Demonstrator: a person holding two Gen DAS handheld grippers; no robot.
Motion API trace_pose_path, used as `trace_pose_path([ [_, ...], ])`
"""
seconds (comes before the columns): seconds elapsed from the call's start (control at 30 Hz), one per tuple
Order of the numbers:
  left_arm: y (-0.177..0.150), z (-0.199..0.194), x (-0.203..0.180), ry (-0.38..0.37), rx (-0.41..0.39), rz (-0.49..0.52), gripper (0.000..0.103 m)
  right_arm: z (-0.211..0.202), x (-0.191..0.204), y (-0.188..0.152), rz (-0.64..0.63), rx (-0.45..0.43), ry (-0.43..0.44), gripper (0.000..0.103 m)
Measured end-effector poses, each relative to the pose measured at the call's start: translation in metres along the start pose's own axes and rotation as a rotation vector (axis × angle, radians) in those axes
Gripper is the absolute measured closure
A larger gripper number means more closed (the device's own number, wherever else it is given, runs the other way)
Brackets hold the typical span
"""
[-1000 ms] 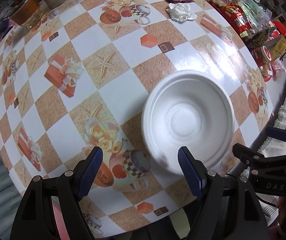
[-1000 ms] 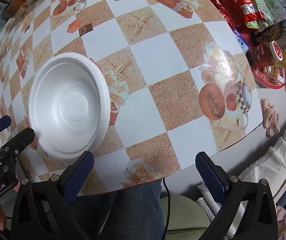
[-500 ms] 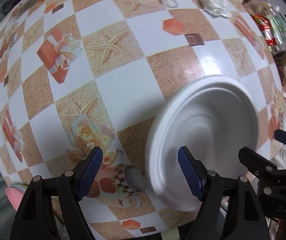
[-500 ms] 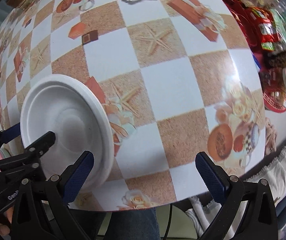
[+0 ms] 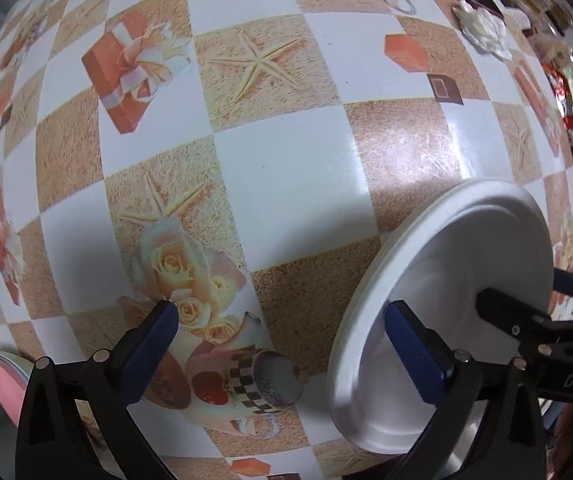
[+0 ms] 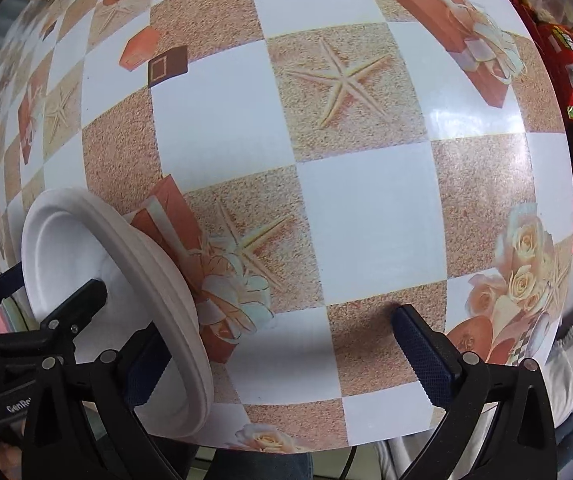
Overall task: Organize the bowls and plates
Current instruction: 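Lift the bowl stack with the left tool and carry it over the pink plate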
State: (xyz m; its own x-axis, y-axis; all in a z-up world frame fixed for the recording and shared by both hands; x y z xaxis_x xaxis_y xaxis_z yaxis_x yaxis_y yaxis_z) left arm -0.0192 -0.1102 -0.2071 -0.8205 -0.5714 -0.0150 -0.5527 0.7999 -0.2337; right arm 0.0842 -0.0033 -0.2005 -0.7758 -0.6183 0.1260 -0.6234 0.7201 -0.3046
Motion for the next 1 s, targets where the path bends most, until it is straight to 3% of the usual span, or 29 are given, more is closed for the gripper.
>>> trace_pose_path([
  [0.3,-0.017,-0.001,0.015,-0.008,-0.076,-0.021,0.0,-0.001,0.001,-0.015,-0.001,-0.035,0.001,0.0],
  [0.47,-0.013,-0.001,0.016,-0.006,-0.02,-0.022,0.0,-0.007,0.007,-0.012,-0.003,-0.002,0.0,0.0],
  [0.57,0.003,-0.002,0.01,-0.01,0.001,-0.011,0.006,-0.008,0.008,-0.011,-0.011,-0.009,-0.011,0.0],
  [0.77,0.013,-0.012,-0.018,-0.011,0.001,0.061,0.029,-0.02,0.026,-0.016,-0.058,-0.018,0.014,0.034],
  [0.87,0.012,-0.016,-0.027,-0.016,0.0,0.113,0.042,-0.023,0.034,-0.019,-0.059,-0.018,0.06,0.059],
  [0.9,0.011,-0.019,-0.032,-0.018,0.0,0.126,0.046,-0.023,0.039,-0.021,-0.058,-0.012,0.096,0.071],
  [1.0,0.007,-0.02,-0.036,-0.031,0.002,0.162,0.062,-0.018,0.052,-0.029,-0.063,0.02,0.117,0.075],
])
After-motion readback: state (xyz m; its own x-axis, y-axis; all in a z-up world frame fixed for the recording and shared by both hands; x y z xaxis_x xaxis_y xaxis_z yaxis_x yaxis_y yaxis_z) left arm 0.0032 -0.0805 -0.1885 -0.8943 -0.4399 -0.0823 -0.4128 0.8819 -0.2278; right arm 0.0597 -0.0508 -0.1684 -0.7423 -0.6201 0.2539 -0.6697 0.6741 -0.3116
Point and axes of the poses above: each gripper's, at about its wrist camera, not at the fingertips, and z roughly the way its jaws point, x to its left, y to its top, the point moved 5 cm from there along z, roughly the way its jaws point, and after that the axes turned 8 degrees about x, right-handed, at the moved point
